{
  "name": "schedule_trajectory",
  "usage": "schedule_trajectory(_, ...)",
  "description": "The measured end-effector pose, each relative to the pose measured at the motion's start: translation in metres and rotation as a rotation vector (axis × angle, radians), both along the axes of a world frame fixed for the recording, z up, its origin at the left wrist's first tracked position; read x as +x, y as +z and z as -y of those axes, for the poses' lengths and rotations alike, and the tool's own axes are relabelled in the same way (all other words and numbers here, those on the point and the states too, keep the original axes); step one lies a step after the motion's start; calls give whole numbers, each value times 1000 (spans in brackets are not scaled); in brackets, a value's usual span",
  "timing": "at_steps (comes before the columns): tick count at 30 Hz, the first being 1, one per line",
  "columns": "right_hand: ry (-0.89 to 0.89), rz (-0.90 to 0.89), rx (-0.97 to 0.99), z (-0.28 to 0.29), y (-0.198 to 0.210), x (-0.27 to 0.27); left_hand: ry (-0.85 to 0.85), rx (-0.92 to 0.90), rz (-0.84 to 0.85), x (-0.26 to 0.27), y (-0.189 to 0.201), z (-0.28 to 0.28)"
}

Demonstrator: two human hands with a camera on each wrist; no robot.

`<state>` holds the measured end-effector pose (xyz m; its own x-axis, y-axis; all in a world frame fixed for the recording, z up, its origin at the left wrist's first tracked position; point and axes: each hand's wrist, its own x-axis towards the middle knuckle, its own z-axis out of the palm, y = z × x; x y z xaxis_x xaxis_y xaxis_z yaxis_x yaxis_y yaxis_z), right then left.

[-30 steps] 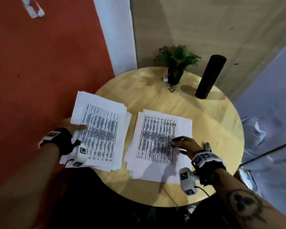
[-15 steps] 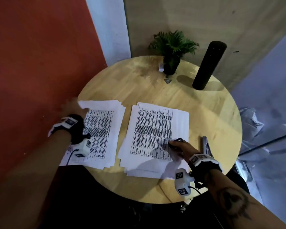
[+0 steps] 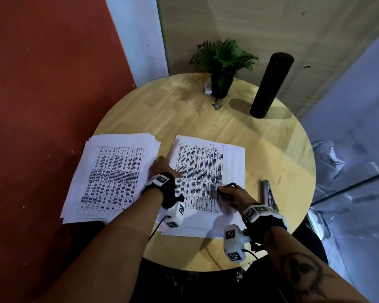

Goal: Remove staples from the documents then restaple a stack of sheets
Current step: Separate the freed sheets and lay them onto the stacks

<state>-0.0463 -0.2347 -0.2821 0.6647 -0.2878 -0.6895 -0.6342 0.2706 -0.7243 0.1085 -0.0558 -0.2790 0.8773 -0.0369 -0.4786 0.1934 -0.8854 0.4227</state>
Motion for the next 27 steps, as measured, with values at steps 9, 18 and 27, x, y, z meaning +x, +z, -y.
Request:
schedule_trajectory(9, 45, -15, -1, 3, -6, 0, -11, -50, -442, 4, 5, -21)
schedule_trajectory(18, 6, -16, 28, 2, -6, 0, 192, -412, -289, 39, 6, -7)
schedule_trajectory(27, -115, 73, 123, 8, -5, -18, 34, -541, 22, 10, 29, -12)
